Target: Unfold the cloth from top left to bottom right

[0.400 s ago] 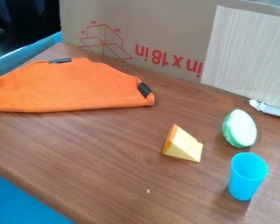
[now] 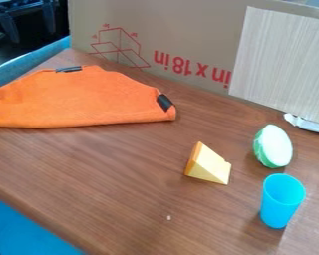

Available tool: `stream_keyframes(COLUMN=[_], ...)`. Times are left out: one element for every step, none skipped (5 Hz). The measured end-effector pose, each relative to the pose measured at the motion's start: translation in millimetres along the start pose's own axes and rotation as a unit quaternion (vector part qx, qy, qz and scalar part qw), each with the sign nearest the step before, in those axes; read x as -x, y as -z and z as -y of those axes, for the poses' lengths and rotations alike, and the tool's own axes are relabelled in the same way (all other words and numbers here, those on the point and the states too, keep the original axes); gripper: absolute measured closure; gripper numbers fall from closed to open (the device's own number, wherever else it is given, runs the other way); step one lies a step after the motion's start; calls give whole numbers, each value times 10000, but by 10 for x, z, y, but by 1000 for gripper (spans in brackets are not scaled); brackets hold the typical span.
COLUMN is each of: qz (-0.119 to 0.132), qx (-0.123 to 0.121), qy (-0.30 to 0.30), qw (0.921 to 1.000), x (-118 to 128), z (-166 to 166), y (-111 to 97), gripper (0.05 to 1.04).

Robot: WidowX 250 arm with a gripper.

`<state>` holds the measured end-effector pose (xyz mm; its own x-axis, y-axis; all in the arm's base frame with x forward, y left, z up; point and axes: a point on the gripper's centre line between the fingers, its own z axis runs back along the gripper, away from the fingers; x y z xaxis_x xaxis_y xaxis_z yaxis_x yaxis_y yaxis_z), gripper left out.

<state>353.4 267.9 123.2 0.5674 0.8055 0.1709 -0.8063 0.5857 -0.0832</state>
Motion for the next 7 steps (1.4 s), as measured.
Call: stream_keyframes(qz=[38, 13, -293, -416, -646, -621, -759], qx=[-118, -85, 226, 585, 943, 1021, 1063], qy=[341, 1075, 2365, 3437, 4432, 5191, 5646], qw=[9993, 9942, 9709, 9363, 8891, 8464, 8150], x=[-20, -115, -205, -273, -318, -305, -233], z=[67, 186, 313, 331, 300, 294, 253], y=[180, 279, 382, 344, 333, 464, 738], gripper=[84, 84, 84, 84, 84, 84, 84])
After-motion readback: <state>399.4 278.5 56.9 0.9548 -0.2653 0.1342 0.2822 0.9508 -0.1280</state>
